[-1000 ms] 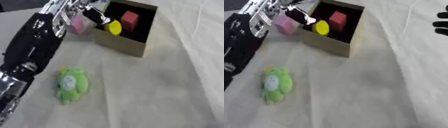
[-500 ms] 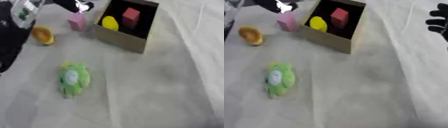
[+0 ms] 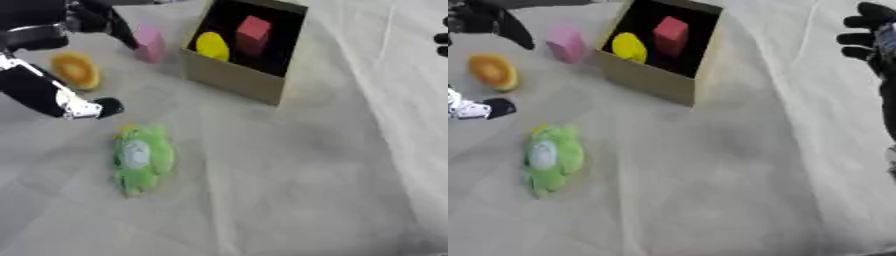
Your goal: Pick up objects on the table and place them in the box.
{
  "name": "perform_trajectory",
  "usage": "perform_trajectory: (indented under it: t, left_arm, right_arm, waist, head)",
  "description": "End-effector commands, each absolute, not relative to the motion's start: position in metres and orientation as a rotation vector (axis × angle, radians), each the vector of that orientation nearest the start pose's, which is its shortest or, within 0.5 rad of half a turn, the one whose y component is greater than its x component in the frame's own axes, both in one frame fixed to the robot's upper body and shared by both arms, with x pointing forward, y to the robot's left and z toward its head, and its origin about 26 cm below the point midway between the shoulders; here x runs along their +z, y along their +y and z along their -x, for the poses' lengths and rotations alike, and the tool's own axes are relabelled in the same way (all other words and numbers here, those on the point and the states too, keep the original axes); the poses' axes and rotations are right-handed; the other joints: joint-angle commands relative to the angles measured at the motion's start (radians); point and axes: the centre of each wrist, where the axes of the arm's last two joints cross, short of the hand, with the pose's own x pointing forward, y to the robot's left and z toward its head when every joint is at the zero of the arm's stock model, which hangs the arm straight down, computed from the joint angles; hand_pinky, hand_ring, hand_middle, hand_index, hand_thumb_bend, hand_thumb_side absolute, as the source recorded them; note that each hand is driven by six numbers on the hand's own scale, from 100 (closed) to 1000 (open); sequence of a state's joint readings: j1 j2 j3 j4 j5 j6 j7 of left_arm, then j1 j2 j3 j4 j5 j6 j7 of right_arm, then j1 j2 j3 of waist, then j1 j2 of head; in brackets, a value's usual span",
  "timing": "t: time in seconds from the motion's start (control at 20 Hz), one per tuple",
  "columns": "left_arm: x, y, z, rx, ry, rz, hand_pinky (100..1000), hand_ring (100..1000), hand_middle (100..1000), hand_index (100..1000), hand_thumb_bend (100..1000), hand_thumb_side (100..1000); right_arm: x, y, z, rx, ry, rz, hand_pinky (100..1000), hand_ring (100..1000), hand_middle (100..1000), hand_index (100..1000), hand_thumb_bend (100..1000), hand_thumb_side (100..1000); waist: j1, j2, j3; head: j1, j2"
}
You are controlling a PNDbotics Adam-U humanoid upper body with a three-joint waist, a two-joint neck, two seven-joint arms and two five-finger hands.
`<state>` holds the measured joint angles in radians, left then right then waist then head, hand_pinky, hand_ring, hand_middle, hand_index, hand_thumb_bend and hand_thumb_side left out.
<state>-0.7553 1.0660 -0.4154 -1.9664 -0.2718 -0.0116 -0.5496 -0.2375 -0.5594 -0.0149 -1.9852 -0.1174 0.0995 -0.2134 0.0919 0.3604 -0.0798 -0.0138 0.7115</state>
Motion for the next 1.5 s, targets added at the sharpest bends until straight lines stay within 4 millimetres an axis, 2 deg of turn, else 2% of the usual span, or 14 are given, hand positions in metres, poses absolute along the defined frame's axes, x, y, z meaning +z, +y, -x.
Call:
perform_trajectory:
  t: [0.05, 0.3, 0.55, 1.25, 1.5]
  left_arm:
    - [0.331, 0.258, -0.291, 2.729, 2.162, 0.996, 881, 843, 804, 875, 448, 502]
    - [0.314, 0.267, -0.292, 2.837, 2.048, 0.990, 892, 865, 837, 905, 510, 475]
    - [0.303, 0.268, -0.292, 2.875, 1.972, 1.040, 898, 873, 845, 918, 538, 439]
    - [0.294, 0.237, -0.297, 2.915, 1.951, 1.062, 882, 855, 823, 918, 518, 372]
    - [0.286, 0.229, -0.313, 2.949, 1.868, 1.083, 882, 859, 829, 913, 507, 355]
  right_arm:
    - [0.215, -0.305, -0.291, 0.282, -2.154, 0.405, 797, 773, 772, 847, 100, 917]
    - [0.215, -0.304, -0.291, 0.280, -2.154, 0.400, 797, 773, 772, 847, 100, 918]
    - [0.215, -0.303, -0.291, 0.281, -2.157, 0.391, 797, 773, 772, 847, 100, 918]
    - [0.212, -0.301, -0.291, 0.281, -2.149, 0.374, 797, 773, 772, 846, 100, 926]
    - [0.212, -0.300, -0.291, 0.281, -2.145, 0.368, 797, 773, 773, 846, 100, 926]
  waist:
    - [-0.007, -0.019, 0.000]
    - [-0.010, -0.013, 0.002]
    - [-0.017, -0.012, 0.004]
    - [-0.021, -0.004, 0.001]
    - [-0.021, -0.002, 0.001]
  head:
    - [-0.002, -0.007]
    - [-0.006, -0.006]
    - [-0.007, -0.010]
    - [-0.004, -0.018]
    - [-0.001, -0.022]
